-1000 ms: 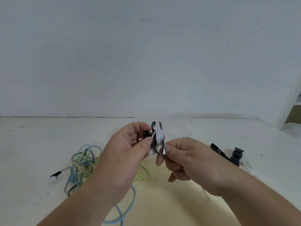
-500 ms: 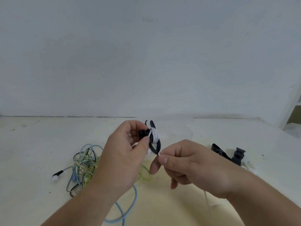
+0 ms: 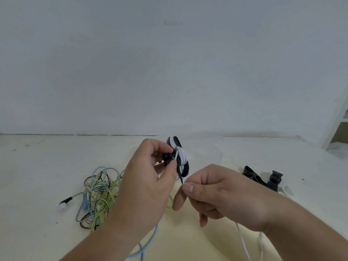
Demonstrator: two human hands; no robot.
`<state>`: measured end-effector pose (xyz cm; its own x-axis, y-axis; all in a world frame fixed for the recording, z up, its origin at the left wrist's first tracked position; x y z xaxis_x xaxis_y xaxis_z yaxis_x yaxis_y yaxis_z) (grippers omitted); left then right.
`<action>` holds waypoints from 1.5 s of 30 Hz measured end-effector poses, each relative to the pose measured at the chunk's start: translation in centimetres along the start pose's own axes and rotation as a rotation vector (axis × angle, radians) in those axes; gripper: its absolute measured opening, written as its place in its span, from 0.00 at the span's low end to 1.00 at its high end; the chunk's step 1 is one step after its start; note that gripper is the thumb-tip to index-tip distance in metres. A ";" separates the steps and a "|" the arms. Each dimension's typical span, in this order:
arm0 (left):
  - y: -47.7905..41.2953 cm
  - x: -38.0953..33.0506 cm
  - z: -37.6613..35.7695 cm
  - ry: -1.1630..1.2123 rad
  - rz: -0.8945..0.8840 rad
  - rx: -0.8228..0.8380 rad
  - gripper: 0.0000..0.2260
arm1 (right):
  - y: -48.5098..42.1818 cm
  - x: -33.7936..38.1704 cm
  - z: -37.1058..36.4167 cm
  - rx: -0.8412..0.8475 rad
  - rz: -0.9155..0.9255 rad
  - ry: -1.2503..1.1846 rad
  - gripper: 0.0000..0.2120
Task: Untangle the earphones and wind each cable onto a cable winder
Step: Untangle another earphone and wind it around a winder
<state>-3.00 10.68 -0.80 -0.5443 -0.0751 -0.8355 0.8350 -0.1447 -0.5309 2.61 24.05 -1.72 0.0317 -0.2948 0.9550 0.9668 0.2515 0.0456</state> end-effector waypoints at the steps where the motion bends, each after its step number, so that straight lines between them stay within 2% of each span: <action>1: 0.1 0.1 0.0 0.000 0.007 -0.003 0.11 | 0.0 0.0 0.0 0.001 -0.004 -0.003 0.17; 7: 0.3 0.0 -0.2 0.012 0.055 0.014 0.08 | 0.2 0.0 0.0 -0.003 -0.036 -0.003 0.17; 10: 0.0 0.1 -0.1 -0.029 0.024 0.053 0.10 | 0.2 0.2 0.2 -0.029 -0.029 0.025 0.18; 12: -0.2 0.2 0.0 -0.040 0.012 0.092 0.11 | 0.3 0.6 0.8 -0.101 -0.016 0.007 0.17; 16: -0.4 0.4 0.0 0.006 0.052 0.157 0.10 | 0.5 0.8 3.1 -0.348 0.001 -0.014 0.17; 22: -0.1 0.7 -0.7 -0.106 0.021 0.312 0.13 | 0.5 0.9 3.1 -0.338 0.041 -0.048 0.14; 28: 0.4 0.3 -1.1 -0.145 0.007 0.466 0.13 | 0.7 1.2 4.6 -0.581 0.106 0.080 0.13; 34: 0.9 -1.0 -1.3 0.004 0.033 0.559 0.14 | 0.9 1.0 5.3 -0.713 0.072 0.144 0.15; 39: 1.2 -1.2 -1.6 0.024 0.061 0.616 0.15 | 0.9 1.0 5.1 -0.730 0.032 0.196 0.14; 45: 1.2 -1.0 -1.5 0.007 0.039 0.620 0.15 | 1.1 1.6 5.1 -0.771 0.098 0.285 0.13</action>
<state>-1.33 12.09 -0.78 -0.5117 -0.0858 -0.8548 0.6507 -0.6884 -0.3205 2.44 28.53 1.32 0.0876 -0.5529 0.8286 0.8555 -0.3844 -0.3469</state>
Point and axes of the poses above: each hand's wrist, its own y-axis away from the middle knuckle, its own z-axis out of the back of the hand, x = y × z, the point moved 5 cm from there along -y, towards the middle knuckle, and after that the axes turned 6 degrees about -x, right-handed, at the moved point
